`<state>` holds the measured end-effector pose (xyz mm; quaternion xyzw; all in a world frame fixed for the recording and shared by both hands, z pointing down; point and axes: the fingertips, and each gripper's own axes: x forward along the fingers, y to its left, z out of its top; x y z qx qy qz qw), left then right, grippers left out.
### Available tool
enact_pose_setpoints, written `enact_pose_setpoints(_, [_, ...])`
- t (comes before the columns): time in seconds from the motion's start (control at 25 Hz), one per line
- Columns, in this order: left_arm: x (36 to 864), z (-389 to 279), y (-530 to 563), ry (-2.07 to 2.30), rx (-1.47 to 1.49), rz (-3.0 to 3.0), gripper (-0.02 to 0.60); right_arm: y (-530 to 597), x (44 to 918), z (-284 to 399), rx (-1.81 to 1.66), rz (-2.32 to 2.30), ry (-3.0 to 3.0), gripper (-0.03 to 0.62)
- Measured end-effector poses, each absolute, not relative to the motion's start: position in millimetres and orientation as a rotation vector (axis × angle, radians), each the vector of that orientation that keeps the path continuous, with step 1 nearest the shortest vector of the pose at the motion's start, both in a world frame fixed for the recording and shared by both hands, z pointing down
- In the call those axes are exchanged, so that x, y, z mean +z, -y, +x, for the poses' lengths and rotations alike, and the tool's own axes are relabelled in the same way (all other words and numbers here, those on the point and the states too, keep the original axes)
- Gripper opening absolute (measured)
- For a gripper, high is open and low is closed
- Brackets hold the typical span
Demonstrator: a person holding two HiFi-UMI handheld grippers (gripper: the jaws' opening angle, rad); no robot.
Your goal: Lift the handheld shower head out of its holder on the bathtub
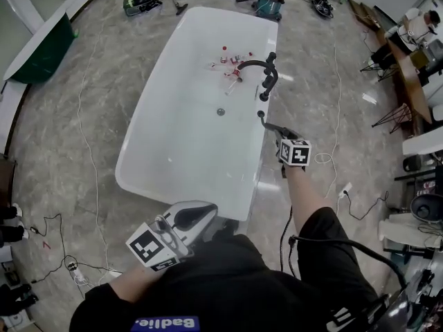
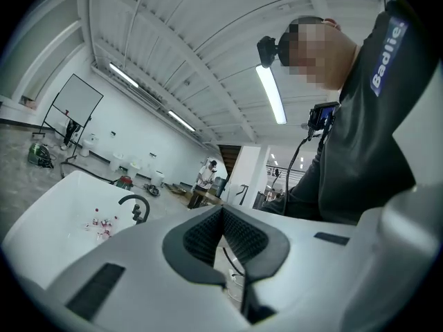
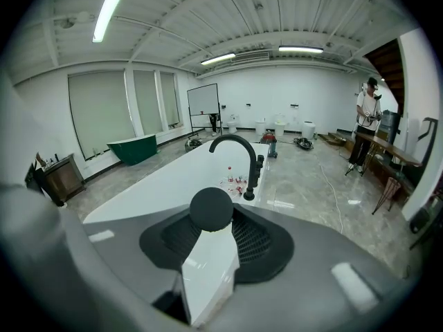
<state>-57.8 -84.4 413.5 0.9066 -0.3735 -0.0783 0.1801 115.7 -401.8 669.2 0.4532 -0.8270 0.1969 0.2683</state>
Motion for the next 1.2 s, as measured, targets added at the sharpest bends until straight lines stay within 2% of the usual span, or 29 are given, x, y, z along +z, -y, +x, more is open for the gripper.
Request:
enact_pose_setpoints(0.56, [385, -55, 67, 0.912, -0.279, 2.648, -0.006, 274, 610, 110, 0.520, 1.216, 2.302, 0.132])
enact_pose_setpoints(1.2, [379, -21, 67, 0.741, -0.268, 2.702, -0.006, 165, 538, 94, 0.466, 1.148, 2.452, 0.132])
